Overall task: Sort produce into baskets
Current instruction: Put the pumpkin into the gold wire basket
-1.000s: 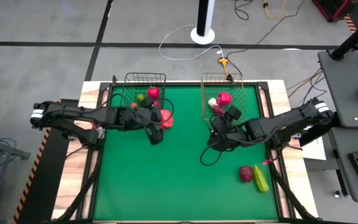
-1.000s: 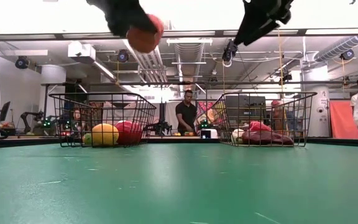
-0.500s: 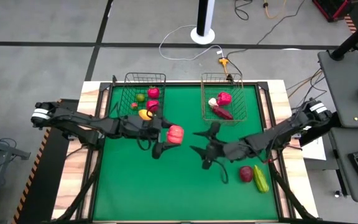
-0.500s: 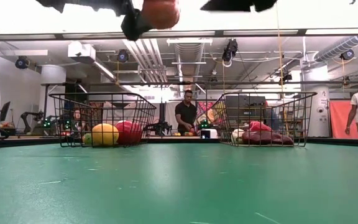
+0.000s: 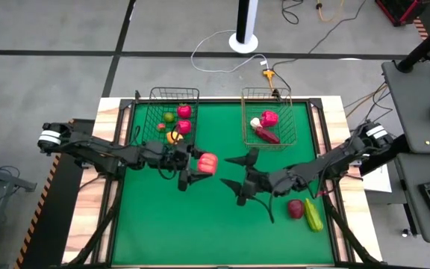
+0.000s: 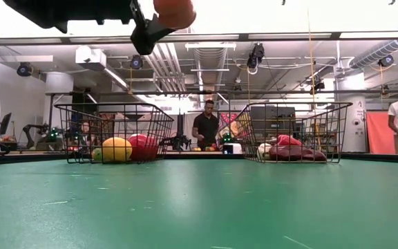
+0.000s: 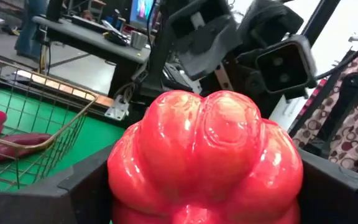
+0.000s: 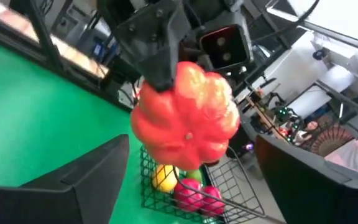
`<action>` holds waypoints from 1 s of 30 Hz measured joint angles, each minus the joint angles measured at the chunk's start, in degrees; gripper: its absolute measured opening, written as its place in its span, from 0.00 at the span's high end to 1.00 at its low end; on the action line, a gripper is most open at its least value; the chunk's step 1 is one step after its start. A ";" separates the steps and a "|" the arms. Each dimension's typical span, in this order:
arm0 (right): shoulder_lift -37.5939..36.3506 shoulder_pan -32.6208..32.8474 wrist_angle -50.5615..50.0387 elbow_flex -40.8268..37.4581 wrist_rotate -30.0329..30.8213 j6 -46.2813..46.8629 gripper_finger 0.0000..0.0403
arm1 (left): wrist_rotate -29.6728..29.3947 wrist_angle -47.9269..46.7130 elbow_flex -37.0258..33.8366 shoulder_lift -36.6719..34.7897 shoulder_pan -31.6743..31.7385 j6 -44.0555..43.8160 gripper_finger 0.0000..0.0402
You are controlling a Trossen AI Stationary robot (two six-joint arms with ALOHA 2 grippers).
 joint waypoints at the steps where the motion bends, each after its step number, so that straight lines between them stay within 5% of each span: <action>1: 0.29 -0.03 -1.03 0.93 -0.10 -0.22 0.16 | 0.00 0.02 -0.02 0.00 0.00 0.00 0.13; 7: 4.83 -1.18 -7.09 7.61 -0.01 -1.43 0.11 | -0.43 0.31 1.29 0.46 0.02 0.82 0.13; 13: 8.39 -1.27 -13.75 13.74 6.22 -3.85 0.11 | -0.95 0.53 1.10 0.61 0.09 0.96 0.13; 30: 6.80 -1.62 -14.08 14.29 8.57 -1.89 0.11 | -4.79 3.40 -0.50 0.68 0.04 1.53 0.12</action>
